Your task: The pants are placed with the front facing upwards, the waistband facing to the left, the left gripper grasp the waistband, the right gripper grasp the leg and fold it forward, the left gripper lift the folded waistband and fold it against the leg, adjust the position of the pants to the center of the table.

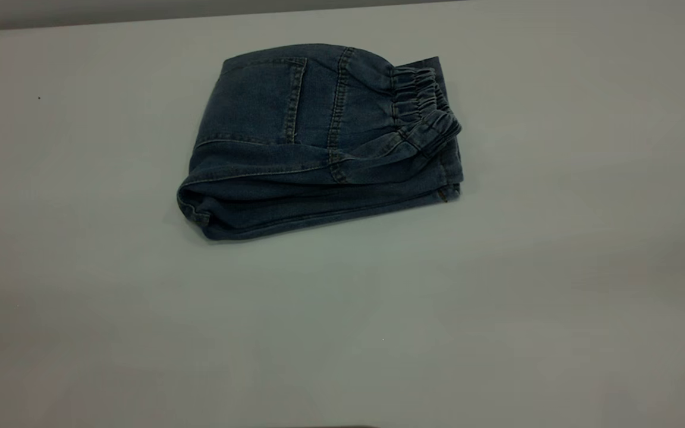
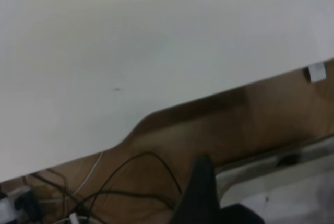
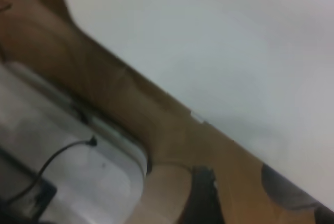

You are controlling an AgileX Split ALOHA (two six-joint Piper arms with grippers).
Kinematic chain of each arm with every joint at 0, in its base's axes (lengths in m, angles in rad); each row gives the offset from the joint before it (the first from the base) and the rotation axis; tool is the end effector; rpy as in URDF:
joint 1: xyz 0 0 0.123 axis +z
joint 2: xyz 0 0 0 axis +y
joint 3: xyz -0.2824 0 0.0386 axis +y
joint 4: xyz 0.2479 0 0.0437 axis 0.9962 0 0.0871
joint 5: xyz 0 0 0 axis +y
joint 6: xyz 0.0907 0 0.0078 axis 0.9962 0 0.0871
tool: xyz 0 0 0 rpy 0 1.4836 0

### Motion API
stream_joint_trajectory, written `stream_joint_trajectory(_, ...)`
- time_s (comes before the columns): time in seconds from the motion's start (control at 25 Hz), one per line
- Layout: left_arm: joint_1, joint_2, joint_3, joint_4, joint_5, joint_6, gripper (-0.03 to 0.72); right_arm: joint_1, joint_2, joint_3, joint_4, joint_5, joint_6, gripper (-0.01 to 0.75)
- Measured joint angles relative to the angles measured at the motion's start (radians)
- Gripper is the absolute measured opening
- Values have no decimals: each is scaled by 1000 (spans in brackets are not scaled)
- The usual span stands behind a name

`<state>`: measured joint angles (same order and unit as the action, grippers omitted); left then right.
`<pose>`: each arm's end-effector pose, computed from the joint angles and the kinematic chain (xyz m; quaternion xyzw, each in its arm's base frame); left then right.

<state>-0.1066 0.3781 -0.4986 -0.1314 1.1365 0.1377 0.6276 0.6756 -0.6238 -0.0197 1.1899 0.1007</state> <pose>0.0455 -0.0158 0.2640 0.1080 0.9407 -0.0603 0.3158 0.0741 0.0517 0.2772 -0.2564 0.9442 0.0645 0.1965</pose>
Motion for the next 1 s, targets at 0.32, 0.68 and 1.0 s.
stream_joint_trajectory(0.32, 0, -6, 9, 1, -24, -19, 571, 0, -240, 149, -33, -75, 72, 494)
stream_joint_trajectory(0.68, 0, -6, 9, 2, -24, -18, 571, 0, -331, 151, -31, -72, 65, 494)
stream_joint_trajectory(1.0, 0, -6, 9, 2, -24, -17, 571, 0, -333, 151, -29, -72, 64, 494)
